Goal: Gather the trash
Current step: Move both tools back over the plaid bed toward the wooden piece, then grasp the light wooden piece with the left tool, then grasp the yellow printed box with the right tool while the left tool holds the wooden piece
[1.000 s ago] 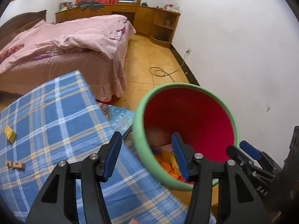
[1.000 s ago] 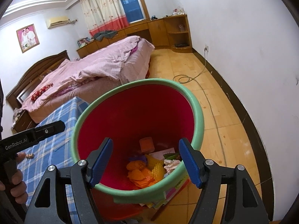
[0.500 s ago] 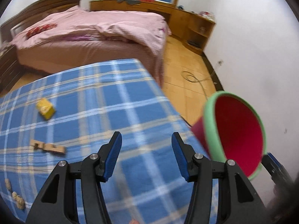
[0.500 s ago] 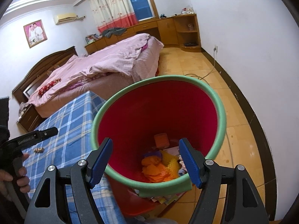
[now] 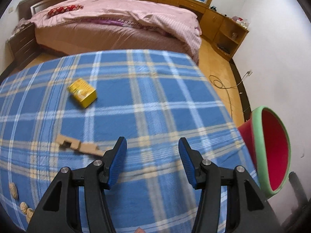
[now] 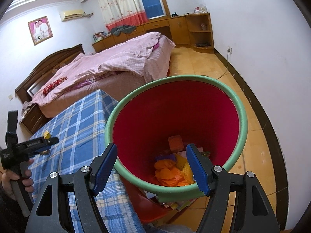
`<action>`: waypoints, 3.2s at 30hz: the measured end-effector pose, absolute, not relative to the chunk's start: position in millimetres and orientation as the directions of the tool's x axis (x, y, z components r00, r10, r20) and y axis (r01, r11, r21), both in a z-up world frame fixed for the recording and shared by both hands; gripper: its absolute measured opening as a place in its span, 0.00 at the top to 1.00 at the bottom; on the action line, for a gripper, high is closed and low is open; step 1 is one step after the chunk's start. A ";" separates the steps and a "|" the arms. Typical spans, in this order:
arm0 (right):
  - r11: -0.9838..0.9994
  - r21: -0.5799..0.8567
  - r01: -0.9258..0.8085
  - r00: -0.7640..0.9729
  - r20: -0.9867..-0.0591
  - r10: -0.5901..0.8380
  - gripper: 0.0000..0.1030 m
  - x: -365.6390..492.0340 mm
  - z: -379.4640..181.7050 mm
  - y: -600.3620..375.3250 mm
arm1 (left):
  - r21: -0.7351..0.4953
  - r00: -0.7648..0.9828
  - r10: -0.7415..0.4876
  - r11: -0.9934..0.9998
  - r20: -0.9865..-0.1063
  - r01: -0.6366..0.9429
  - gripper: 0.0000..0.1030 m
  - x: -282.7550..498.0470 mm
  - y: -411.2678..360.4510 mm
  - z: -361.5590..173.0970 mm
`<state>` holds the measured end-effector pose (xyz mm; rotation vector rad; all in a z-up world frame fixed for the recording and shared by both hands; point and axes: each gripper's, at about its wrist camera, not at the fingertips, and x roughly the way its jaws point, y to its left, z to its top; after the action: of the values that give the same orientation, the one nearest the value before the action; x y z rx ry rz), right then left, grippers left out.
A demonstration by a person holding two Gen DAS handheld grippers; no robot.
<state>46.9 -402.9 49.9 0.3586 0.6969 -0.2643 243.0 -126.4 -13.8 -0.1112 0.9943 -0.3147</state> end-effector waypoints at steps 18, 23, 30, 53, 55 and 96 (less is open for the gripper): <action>0.915 0.248 0.317 0.750 -0.656 -0.081 0.28 47.2 51.2 -387.3 | -0.158 0.523 -0.192 0.981 -0.830 0.109 0.46 223.2 -53.0 -17.9; 0.917 0.253 0.308 0.748 -0.660 -0.069 0.28 49.7 48.8 -385.8 | -0.136 0.547 -0.149 0.989 -0.824 0.065 0.46 222.9 -40.1 -13.6; 0.915 0.256 0.312 0.746 -0.662 -0.069 0.28 51.5 45.9 -386.6 | -0.115 0.569 -0.131 0.991 -0.812 0.064 0.46 221.1 -24.3 -1.8; 0.928 0.241 0.282 0.730 -0.681 -0.045 0.28 73.7 49.4 -361.1 | -0.031 0.569 -0.077 0.995 -0.819 0.091 0.84 258.4 -26.4 -17.9; 0.933 0.239 0.268 0.730 -0.683 -0.035 0.28 79.8 51.3 -353.9 | -0.036 0.570 -0.089 0.994 -0.817 0.103 0.90 258.0 -26.8 -17.5; 0.966 0.112 -0.235 0.610 -0.757 0.236 0.36 299.5 9.2 -120.8 | -0.219 0.644 -0.049 0.958 -0.764 -0.187 0.90 253.9 88.0 -19.8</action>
<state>299.5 -120.8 9.2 0.0011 0.8741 0.2717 253.9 88.0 -19.8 -0.2905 0.8714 0.0795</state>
